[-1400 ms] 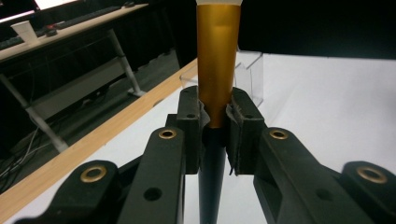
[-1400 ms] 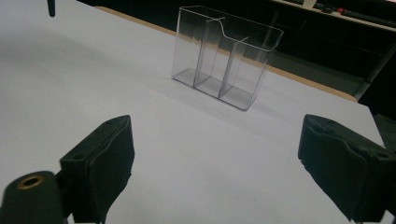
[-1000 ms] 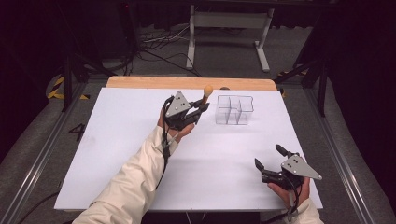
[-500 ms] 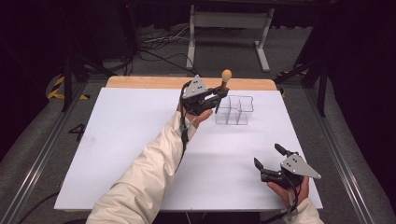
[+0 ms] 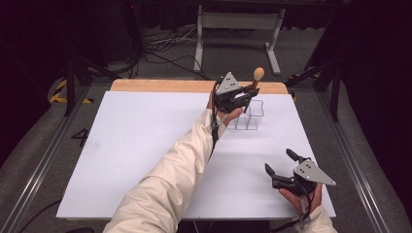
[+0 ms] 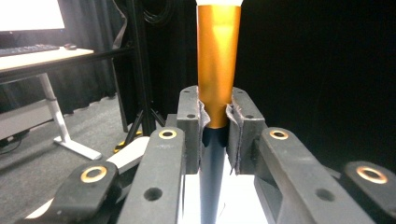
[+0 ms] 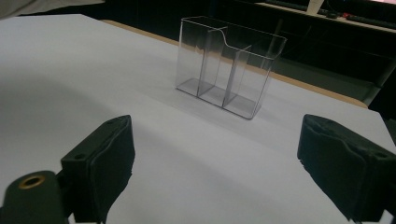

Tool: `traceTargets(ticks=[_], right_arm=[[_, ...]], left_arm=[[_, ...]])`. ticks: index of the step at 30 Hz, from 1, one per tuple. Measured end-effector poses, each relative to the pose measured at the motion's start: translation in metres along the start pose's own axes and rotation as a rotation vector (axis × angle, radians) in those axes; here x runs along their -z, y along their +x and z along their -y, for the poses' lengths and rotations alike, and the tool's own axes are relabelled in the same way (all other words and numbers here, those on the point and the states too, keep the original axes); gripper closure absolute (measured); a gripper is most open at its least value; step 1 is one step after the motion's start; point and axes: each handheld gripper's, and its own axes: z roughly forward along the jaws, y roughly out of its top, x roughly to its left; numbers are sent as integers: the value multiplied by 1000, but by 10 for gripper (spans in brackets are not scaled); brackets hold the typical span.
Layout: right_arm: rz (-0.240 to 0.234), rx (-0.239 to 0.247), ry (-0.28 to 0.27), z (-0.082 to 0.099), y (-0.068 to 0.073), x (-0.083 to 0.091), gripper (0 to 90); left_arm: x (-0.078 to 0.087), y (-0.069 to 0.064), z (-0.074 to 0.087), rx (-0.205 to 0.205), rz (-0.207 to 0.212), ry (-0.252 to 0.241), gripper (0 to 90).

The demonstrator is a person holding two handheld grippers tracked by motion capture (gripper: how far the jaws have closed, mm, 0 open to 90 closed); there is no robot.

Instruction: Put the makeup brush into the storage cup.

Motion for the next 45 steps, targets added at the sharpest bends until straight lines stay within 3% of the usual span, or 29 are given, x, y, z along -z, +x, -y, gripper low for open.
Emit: traceTargets(ticks=[5,16,20,26,34,45], right_arm=[[-3,-9,-6,0,-2,0,118],[-11,-12,-19,-1,-1,-1,119],[-14,-7,-24,-2,-1,0,119],[-22,-7,-27,-2,-1,0,119],[-23,-5,-22,-2,-2,-1,120],[-22,-4,-22,-2,-1,-1,121]], left_arm=[[-18,-4,1,-14,5,8,775],[-46,3,15,32,-3,45,775],[-52,2,18,24,-7,62,775],[-54,3,23,26,-16,88,775],[-52,1,28,57,-2,91,774],[-52,-2,31,48,-4,132,773]])
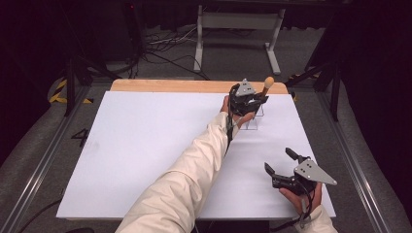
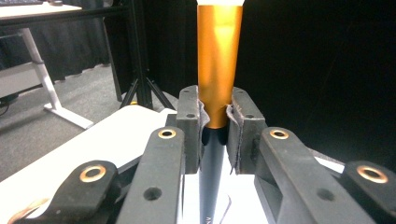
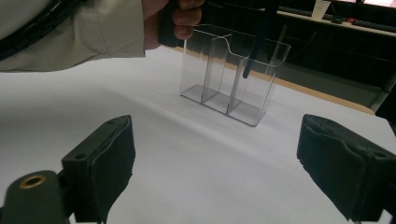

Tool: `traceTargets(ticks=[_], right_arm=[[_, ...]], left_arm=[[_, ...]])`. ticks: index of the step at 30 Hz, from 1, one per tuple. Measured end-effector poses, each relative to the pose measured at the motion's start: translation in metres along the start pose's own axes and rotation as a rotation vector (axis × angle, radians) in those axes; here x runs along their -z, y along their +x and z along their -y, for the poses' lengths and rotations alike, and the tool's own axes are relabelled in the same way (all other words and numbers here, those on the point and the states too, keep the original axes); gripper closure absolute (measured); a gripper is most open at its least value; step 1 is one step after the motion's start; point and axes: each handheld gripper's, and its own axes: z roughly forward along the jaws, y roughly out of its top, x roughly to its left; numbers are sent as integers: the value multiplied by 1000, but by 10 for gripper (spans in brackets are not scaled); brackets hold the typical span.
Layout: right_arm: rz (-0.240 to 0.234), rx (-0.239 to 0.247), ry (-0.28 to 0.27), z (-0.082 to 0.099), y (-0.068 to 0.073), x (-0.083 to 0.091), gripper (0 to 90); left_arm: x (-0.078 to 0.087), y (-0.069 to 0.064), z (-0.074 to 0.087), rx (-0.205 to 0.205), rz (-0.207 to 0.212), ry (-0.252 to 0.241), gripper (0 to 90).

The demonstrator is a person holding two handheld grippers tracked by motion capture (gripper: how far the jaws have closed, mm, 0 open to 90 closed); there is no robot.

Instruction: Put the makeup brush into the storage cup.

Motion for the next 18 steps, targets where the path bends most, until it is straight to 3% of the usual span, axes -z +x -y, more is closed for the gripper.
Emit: traceTargets(ticks=[12,18], right_arm=[[-1,-2,7,1,-1,0,121],[-2,0,11,2,0,0,119]], left_arm=[[7,-2,-1,-29,1,21,726],[24,-4,3,-53,1,26,547]])
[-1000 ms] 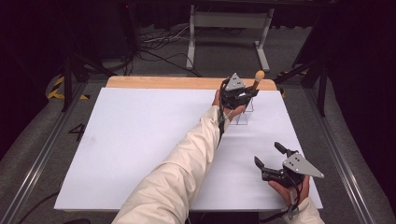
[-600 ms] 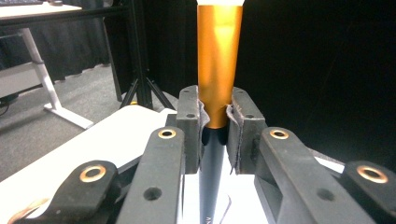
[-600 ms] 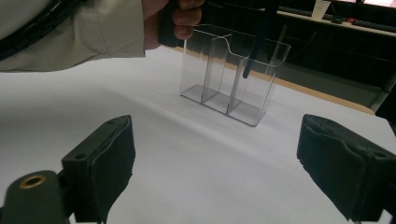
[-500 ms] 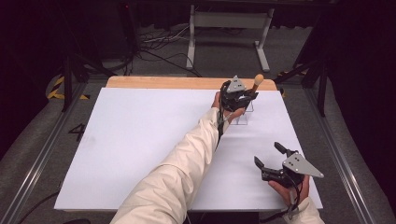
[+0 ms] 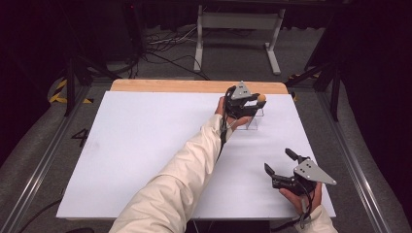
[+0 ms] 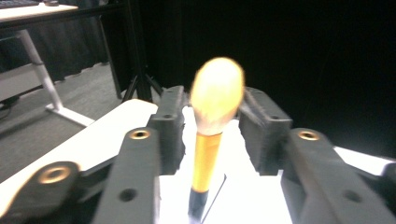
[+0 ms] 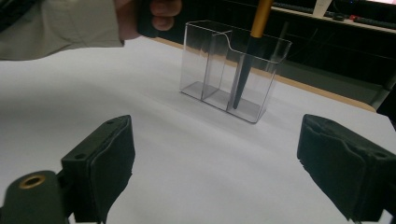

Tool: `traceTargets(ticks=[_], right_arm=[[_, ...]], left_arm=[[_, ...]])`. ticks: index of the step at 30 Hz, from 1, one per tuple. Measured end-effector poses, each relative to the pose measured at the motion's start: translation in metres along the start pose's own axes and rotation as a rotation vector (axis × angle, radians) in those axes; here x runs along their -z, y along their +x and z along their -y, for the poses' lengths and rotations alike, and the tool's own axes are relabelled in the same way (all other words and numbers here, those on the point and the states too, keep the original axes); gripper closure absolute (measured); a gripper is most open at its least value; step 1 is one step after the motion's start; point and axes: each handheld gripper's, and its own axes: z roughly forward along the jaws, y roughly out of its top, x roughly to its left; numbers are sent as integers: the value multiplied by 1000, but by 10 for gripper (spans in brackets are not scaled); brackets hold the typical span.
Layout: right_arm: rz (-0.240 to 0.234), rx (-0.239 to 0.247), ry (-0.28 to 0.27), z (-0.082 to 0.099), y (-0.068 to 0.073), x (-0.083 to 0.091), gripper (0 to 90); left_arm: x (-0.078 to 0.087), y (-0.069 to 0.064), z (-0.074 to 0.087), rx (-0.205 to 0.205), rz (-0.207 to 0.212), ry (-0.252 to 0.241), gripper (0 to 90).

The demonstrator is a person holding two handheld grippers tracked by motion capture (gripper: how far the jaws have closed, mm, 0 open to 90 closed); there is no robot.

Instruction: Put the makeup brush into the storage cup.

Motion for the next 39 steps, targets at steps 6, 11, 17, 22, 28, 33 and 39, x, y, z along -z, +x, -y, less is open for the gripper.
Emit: traceTargets(ticks=[6,11,17,22,28,33,39], right_arm=[[5,0,3,0,-1,0,119],[4,7,12,1,1,-1,119],[3,4,20,3,0,-1,120],[4,9,24,3,0,-2,120],[3,10,28,3,1,-2,120],[4,11,28,3,1,-1,120],[1,10,32,4,2,-1,120]], left_arm=[[25,-1,-2,-36,-13,-4,388],[46,-2,-5,-65,-51,-12,243],[63,-5,-6,-109,-59,6,133],[74,-4,-7,-121,-63,3,88],[85,-5,-6,-141,-62,6,49],[93,-8,-4,-174,-54,22,41],[103,-13,-1,-187,-58,26,33]])
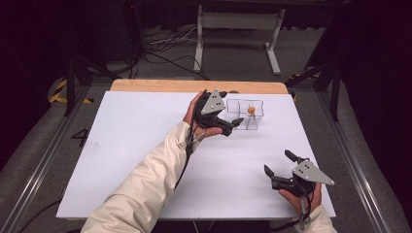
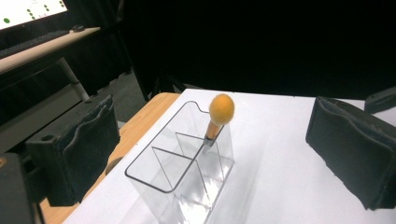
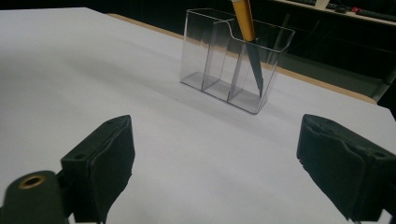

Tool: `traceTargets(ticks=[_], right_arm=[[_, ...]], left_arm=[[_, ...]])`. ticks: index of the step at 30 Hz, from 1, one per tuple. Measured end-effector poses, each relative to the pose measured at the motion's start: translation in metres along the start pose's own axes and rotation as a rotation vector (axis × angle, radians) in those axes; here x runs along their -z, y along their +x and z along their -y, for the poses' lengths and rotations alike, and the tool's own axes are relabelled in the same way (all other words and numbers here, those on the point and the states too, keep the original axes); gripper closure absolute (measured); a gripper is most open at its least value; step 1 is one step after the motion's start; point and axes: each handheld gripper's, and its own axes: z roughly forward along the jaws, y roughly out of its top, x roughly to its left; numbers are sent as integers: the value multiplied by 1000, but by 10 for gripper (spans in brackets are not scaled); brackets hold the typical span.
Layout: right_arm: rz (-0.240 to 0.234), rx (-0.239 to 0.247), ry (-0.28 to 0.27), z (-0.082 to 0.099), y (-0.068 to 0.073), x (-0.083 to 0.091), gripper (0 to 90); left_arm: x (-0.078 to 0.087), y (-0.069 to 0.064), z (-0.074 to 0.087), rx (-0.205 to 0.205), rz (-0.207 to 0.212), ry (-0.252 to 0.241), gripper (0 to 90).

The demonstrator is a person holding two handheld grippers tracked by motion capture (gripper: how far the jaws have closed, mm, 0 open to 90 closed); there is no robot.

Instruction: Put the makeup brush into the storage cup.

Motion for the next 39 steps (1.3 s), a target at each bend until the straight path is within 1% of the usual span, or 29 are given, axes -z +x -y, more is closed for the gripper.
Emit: traceTargets(ticks=[3,5,7,12,13,17,19,22,25,29,31,33,39], right_arm=[[1,-1,0,0,0,0,121],[1,-1,0,0,0,0,121],[3,1,1,0,0,1,121],[0,1,6,0,1,0,121],[0,1,6,0,1,0,121],[0,6,8,0,2,0,121],[0,7,8,0,2,0,121],[1,9,8,0,2,1,122],[1,7,6,0,2,1,122],[3,14,9,-1,3,1,120],[6,15,7,-1,3,1,117],[8,11,6,-1,3,1,117],[7,12,6,-1,3,1,117]], left_arm=[[5,-1,2,0,-1,-12,35],[9,-2,4,4,8,-27,36],[13,-2,5,-6,6,-31,35],[20,-2,7,-10,-1,-40,37],[21,-3,8,-5,-1,-37,37],[26,-3,10,-19,-2,-21,37],[28,-4,12,-16,-9,-19,37],[31,-5,14,-29,-14,-7,36],[35,-5,17,-33,-19,-5,37],[41,-6,21,-27,-28,-7,29],[44,-7,23,-40,-35,-5,28],[48,-8,27,-38,-37,4,28],[56,-9,34,-32,-42,5,30]])
